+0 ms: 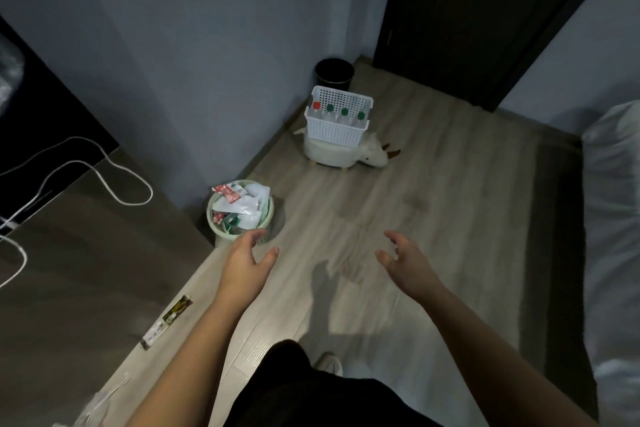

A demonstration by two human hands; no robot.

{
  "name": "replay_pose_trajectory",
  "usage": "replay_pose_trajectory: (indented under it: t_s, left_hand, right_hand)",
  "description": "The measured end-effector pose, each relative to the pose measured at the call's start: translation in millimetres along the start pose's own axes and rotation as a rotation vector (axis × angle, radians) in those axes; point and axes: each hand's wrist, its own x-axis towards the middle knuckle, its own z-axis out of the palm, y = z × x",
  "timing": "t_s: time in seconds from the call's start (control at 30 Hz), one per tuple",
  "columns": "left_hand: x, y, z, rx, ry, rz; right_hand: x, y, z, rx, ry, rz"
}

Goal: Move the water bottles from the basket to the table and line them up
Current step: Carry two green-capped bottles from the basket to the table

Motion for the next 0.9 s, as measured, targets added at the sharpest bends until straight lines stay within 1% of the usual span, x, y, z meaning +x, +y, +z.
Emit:
replay_pose_trajectory:
  t_s: [0.23, 0.47, 0.73, 0.9]
  left_hand:
    - [78, 24, 21, -0.049, 0.021, -0.009]
    - [209, 40, 47, -0.034, -0.027, 0.023]
    - [370, 88, 64, -0.007, -0.202, 0.090]
    - [449, 118, 82, 0.063, -0.327, 0.121]
  right_hand:
    - [75, -18, -29, 0.016, -0.021, -0.010]
    - [193, -48, -55, 0.006, -0.011, 0.013]
    - [333, -105, -90, -0.016, 0.012, 0.108]
    - [392, -121, -106, -0.030, 0.029, 0.179]
